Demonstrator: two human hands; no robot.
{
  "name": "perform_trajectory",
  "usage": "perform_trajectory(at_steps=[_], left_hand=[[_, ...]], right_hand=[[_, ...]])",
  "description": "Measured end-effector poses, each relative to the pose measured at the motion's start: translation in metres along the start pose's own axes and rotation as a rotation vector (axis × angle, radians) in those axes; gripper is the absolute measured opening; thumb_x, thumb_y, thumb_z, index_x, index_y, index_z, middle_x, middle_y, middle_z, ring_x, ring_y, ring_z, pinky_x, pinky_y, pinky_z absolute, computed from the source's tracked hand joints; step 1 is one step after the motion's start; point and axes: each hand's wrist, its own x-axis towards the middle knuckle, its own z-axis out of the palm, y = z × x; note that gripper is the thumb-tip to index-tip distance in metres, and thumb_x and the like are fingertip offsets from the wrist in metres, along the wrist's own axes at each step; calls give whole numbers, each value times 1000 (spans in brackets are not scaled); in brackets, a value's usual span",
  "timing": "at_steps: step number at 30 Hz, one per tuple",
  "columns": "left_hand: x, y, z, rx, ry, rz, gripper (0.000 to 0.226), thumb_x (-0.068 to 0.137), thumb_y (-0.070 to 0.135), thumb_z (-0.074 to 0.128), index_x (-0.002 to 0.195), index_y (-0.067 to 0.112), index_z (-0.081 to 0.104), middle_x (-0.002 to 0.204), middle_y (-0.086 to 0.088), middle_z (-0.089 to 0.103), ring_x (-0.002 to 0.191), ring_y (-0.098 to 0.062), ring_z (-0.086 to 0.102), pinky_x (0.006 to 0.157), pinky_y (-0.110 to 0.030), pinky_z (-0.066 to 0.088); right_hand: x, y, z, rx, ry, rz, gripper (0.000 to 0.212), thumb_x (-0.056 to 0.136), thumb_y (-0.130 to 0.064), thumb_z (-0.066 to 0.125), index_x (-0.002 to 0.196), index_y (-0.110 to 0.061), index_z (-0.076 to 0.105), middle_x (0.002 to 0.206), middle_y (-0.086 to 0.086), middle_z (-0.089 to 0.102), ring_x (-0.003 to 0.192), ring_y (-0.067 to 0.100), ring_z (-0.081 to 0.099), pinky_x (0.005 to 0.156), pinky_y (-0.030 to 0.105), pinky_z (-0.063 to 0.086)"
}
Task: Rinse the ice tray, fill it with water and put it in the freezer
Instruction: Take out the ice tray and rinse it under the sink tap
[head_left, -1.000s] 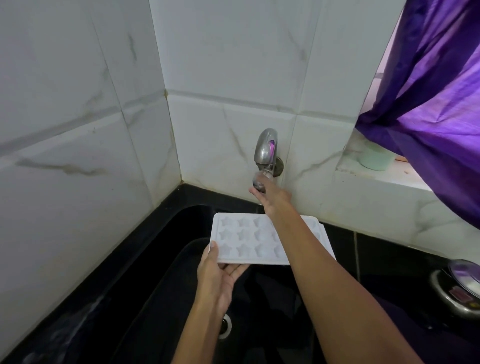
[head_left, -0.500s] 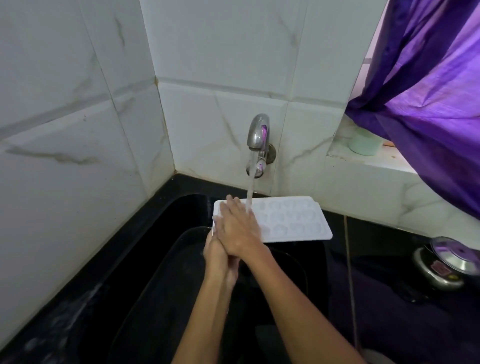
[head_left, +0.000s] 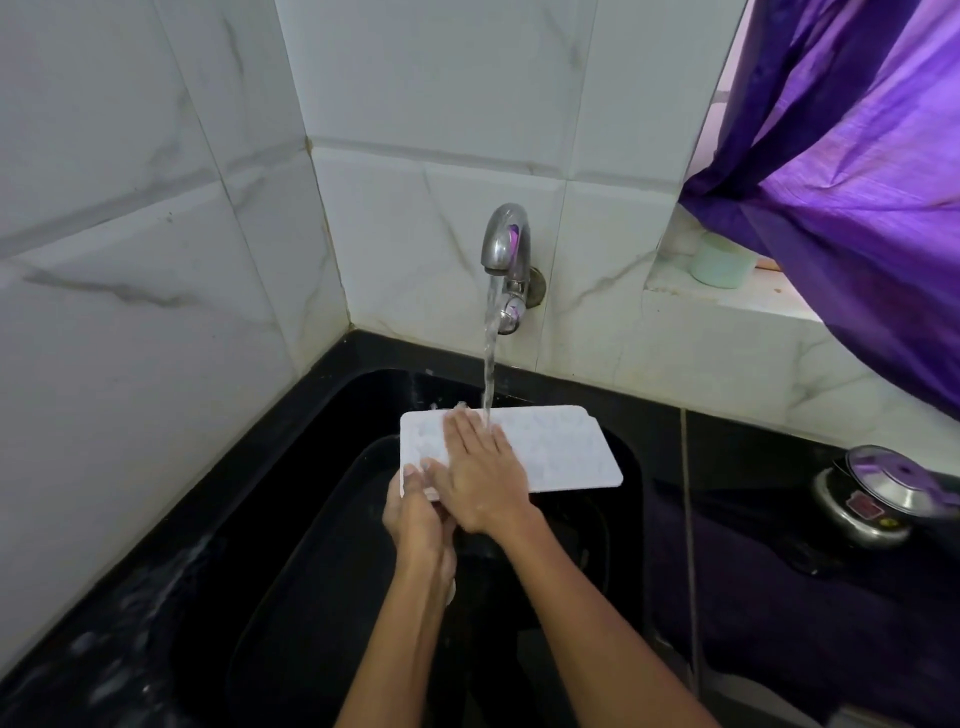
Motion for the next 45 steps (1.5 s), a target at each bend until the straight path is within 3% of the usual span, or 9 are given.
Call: perform_trajectory(at_steps=[4,7,12,17,20,27,32,40,45], left_hand=[[7,8,-20,-6,-9,10,33,102,28,37,126,12,53,108,-14,66,92,-29,67,70,-41,55],[13,10,-30,-14,-48,-9,37,103,28,34,133,11,47,117,-16,63,96,-30,65,73,-43,53],[20,-2,-34,-108,-116,-96,38,103,27,32,140,20,39,133,-15,54,114,-35,57,81,-51,50],[34,-1,-34,-318,-64,-442,79,92,54,43,148,6,15,147,-35,23,131,-53,31,101,-70,28],[37,6,-29,-346,-115,-476,66,97,41,43,141,-5,26,138,-37,37,124,-52,42,94,-67,37],[40,-4,-22,-182,-111,-352,33,103,14,29,124,-4,46,104,-25,60,95,-38,59,79,-52,49],[37,-16,-14,-96,-184,-376,40,102,23,35,130,-2,49,110,-21,64,96,-30,64,61,-36,59],[37,0,-20,-172,-179,-303,34,103,22,32,126,2,47,106,-20,64,96,-32,63,71,-48,56],[42,2,-14,-90,-129,-290,39,103,22,32,128,-3,47,91,-19,70,78,-28,69,51,-34,59]], right_hand=[[5,28,-12,14,-17,216,99,80,-83,25,154,-24,-7,160,4,-18,147,23,-20,113,54,-17],[13,47,-36,24,-61,373,108,66,-89,44,152,-32,14,162,11,-5,146,38,-15,107,67,-13],[16,55,-55,143,-33,395,80,57,-65,77,122,-30,48,130,-1,47,128,28,33,100,59,30],[-6,61,-35,131,218,296,36,65,-36,83,75,-27,49,100,-8,44,102,14,46,101,54,31],[-22,67,-8,86,373,233,31,72,-9,71,68,-25,44,94,-11,38,97,13,50,109,64,20],[-37,45,-9,131,140,229,33,75,-25,63,105,-28,51,130,-8,43,144,14,13,110,60,-16],[-20,6,8,207,16,-113,48,102,-29,31,149,-18,31,159,2,24,147,15,14,119,32,7],[-8,62,2,-41,-125,312,80,92,-69,7,155,-19,2,162,5,-3,149,21,-5,120,46,-7],[-12,15,9,41,-139,61,101,78,-81,7,154,-15,6,163,4,1,149,16,-5,120,41,-5]])
